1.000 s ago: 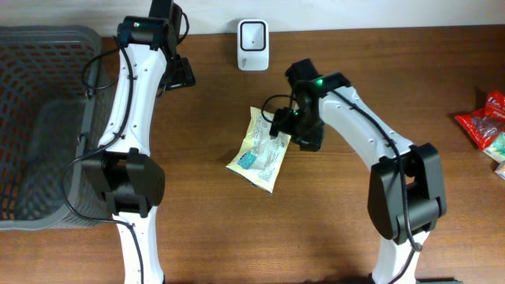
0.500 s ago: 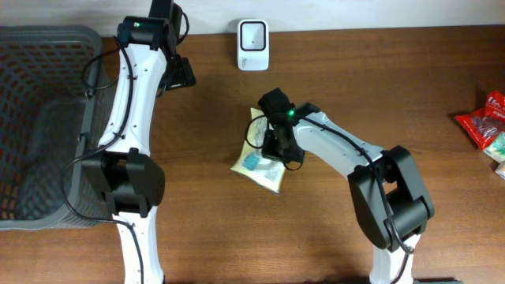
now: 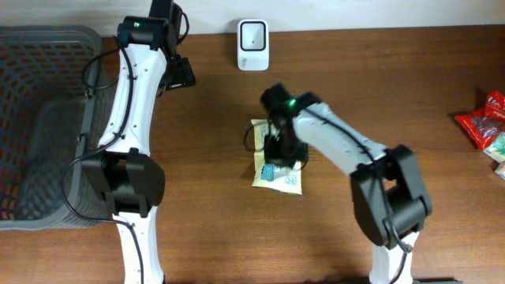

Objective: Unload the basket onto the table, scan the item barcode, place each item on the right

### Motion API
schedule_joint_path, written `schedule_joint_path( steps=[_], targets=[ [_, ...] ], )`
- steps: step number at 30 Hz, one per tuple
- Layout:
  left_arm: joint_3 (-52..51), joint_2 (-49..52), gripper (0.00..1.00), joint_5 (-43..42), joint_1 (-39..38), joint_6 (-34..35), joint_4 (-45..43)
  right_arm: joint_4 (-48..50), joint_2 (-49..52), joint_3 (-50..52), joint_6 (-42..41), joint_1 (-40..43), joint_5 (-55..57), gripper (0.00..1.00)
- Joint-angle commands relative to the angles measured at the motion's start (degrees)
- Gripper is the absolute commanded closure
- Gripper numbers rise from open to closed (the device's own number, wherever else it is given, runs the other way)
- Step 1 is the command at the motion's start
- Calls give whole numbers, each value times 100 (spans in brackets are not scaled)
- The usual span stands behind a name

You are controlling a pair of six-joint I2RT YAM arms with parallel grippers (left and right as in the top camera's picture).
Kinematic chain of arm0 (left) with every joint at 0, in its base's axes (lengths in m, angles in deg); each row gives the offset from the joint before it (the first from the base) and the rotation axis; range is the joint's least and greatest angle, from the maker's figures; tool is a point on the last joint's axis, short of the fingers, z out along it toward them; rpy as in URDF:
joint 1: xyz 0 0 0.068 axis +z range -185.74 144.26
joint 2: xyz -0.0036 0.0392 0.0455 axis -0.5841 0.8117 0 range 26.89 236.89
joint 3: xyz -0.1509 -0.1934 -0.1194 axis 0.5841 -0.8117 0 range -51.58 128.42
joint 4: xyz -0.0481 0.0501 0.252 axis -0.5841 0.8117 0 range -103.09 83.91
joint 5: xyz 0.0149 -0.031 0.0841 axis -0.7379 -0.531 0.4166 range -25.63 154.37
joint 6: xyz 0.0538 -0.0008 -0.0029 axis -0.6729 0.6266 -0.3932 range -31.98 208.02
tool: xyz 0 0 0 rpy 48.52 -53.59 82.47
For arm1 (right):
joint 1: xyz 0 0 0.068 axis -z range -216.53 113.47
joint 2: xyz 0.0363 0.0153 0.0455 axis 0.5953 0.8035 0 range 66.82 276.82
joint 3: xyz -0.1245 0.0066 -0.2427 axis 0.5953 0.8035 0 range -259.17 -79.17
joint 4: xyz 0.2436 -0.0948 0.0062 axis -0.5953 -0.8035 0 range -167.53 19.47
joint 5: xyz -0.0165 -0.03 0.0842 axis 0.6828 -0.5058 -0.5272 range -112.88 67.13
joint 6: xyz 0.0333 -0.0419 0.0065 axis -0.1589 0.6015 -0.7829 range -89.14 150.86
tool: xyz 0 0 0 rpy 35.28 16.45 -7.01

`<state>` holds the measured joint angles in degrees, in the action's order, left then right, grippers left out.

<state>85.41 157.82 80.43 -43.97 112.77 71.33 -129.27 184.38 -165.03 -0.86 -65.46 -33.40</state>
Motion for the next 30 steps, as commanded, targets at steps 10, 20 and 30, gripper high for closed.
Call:
schedule_joint_path(
  steps=[10, 20, 30],
  targets=[
    [-46, -44, 1, -24, 4, 72, 4, -1250, -13, -1692, 343, 282, 802, 96],
    [-46, -44, 1, -24, 4, 70, 4, 1539, 852, -144, -326, -264, 627, 96],
    [-46, -44, 1, -22, 4, 72, 7, -2485, 686, -3213, 1036, 468, 466, 80]
  ],
)
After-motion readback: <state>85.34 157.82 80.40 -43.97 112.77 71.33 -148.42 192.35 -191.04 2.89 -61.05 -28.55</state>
